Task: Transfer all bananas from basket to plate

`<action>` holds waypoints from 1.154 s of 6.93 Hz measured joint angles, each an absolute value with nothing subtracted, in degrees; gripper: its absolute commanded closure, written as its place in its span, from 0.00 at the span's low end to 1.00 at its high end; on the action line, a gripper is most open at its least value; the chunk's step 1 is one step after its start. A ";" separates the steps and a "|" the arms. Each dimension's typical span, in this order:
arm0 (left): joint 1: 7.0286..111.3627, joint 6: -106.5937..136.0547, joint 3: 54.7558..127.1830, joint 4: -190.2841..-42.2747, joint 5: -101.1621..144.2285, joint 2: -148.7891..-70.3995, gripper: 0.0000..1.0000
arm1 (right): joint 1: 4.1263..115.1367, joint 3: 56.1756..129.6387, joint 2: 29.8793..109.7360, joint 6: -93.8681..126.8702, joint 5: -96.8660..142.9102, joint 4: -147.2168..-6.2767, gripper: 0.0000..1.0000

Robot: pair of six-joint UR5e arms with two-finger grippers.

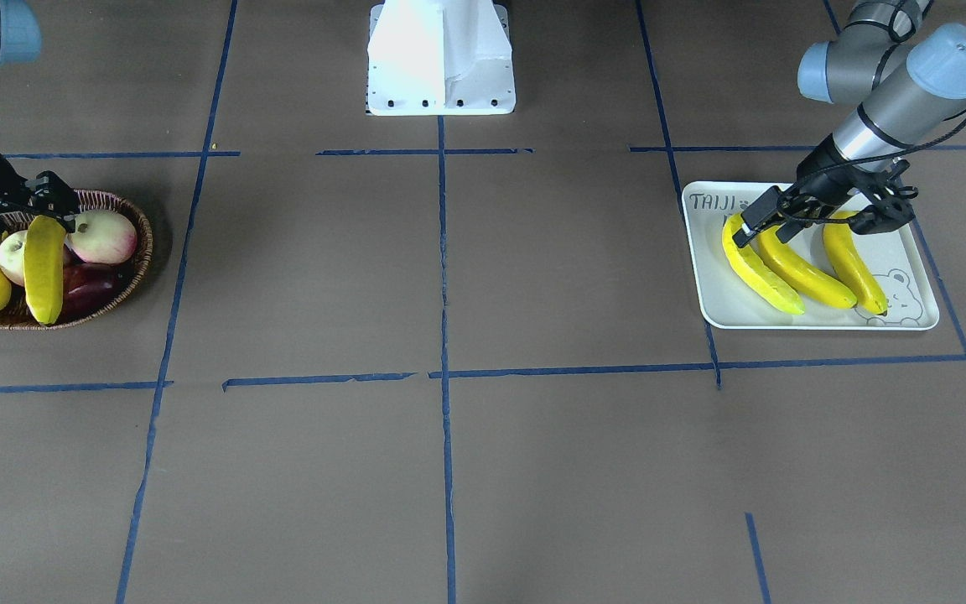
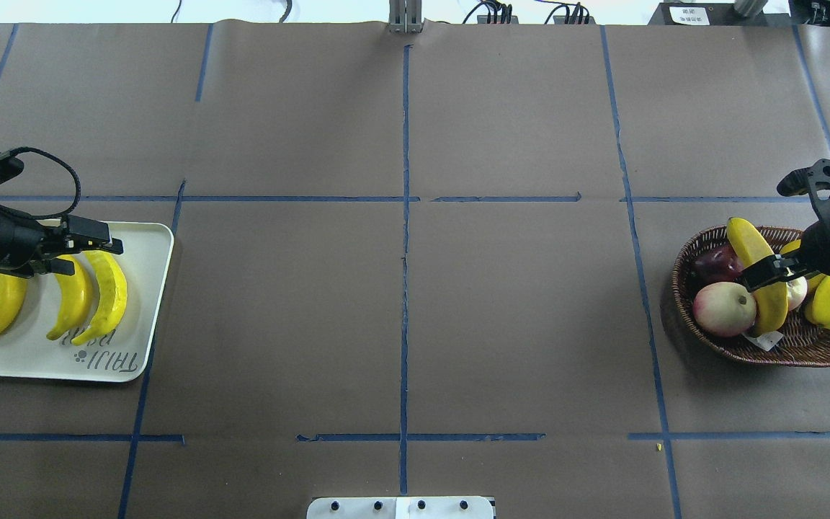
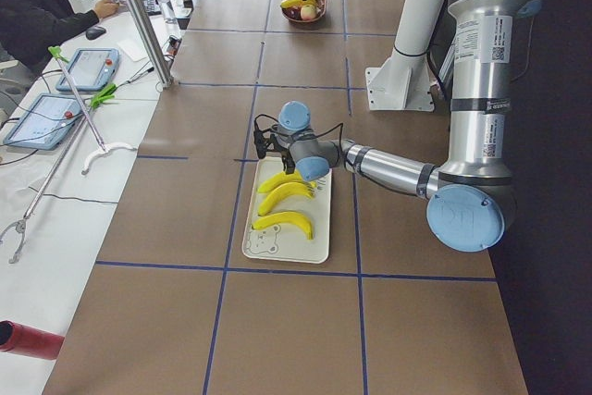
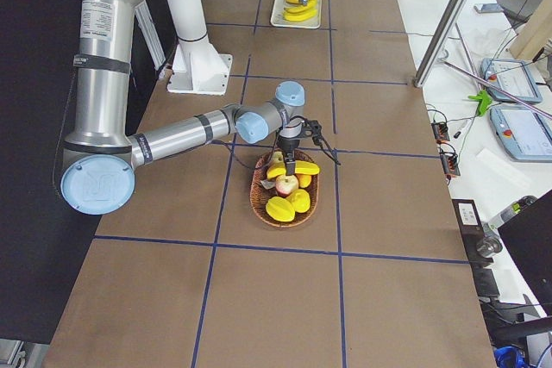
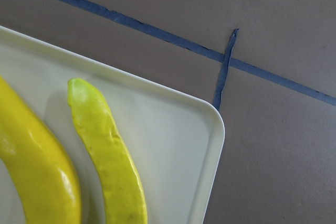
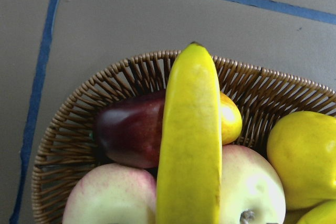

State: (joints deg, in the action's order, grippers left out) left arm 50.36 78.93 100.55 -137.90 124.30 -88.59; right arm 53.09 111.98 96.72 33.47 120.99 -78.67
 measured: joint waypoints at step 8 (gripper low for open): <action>50.44 78.95 100.81 -137.90 124.32 -89.17 0.00 | 54.87 115.95 98.61 32.92 122.41 -78.59 0.99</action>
State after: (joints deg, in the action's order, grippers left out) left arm 50.44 78.95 100.81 -137.90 124.32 -89.17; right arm 54.87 115.95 98.61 32.92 122.41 -78.59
